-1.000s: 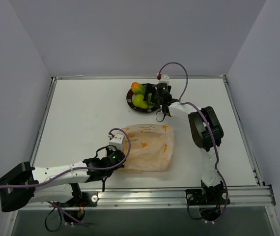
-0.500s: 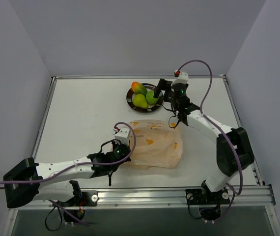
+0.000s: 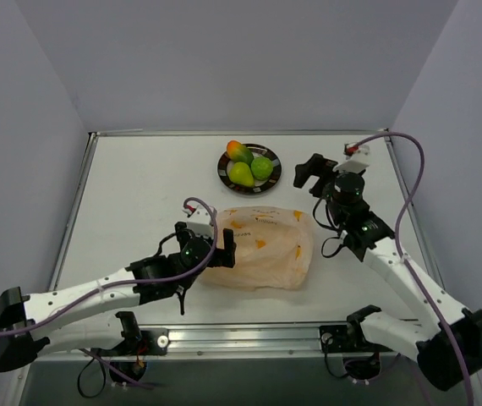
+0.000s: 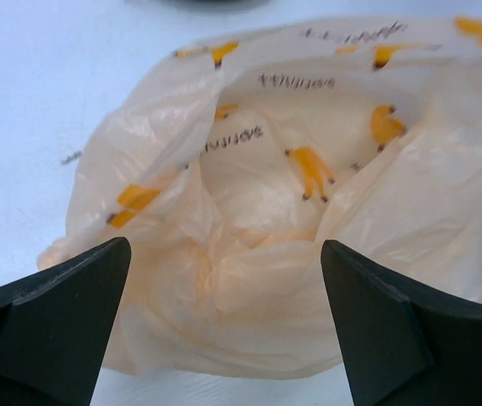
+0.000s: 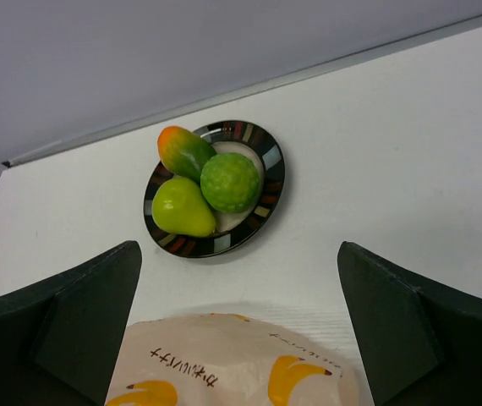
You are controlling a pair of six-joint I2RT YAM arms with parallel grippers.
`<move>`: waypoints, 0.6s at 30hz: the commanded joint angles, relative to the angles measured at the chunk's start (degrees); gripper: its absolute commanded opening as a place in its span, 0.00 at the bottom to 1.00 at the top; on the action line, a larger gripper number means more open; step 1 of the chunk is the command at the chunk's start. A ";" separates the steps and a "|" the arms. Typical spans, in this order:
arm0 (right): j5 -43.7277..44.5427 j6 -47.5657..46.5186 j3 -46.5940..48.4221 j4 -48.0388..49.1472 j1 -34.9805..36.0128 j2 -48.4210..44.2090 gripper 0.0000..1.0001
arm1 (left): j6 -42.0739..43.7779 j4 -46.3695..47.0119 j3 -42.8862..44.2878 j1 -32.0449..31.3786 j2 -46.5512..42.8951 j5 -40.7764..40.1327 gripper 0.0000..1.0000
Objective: Take the fake fruits out of the plastic bag
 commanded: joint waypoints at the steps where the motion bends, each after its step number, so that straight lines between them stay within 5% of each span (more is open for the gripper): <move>1: 6.62 1.37 -0.35 -3.73 -0.17 -9.17 0.95 | 4.80 -7.00 9.18 0.40 -5.62 -3.57 0.94; 3: 8.74 1.64 -0.53 -6.71 -0.08 -14.42 0.91 | 6.57 -8.96 13.67 0.40 -8.52 -5.06 0.94; 5: 11.29 1.55 -1.14 -8.22 -0.08 -18.31 0.74 | 9.03 -11.68 15.95 0.49 -10.63 -6.73 0.94; 6: 11.73 1.47 -2.45 -9.27 -0.17 -21.98 0.32 | 9.90 -12.65 18.23 0.49 -11.16 -8.82 0.94; 8: 12.26 1.46 -4.30 -10.42 -0.17 -25.34 0.00 | 11.23 -16.86 20.35 0.49 -12.39 -11.73 0.94; 13: 12.09 2.51 -10.80 -14.46 -0.17 -33.00 0.04 | 12.20 -26.60 24.22 0.58 -15.47 -21.13 0.94; 18: 12.18 4.10 -13.89 -14.90 -0.17 -36.17 0.52 | 13.34 -30.15 22.65 0.58 -22.58 -23.61 0.94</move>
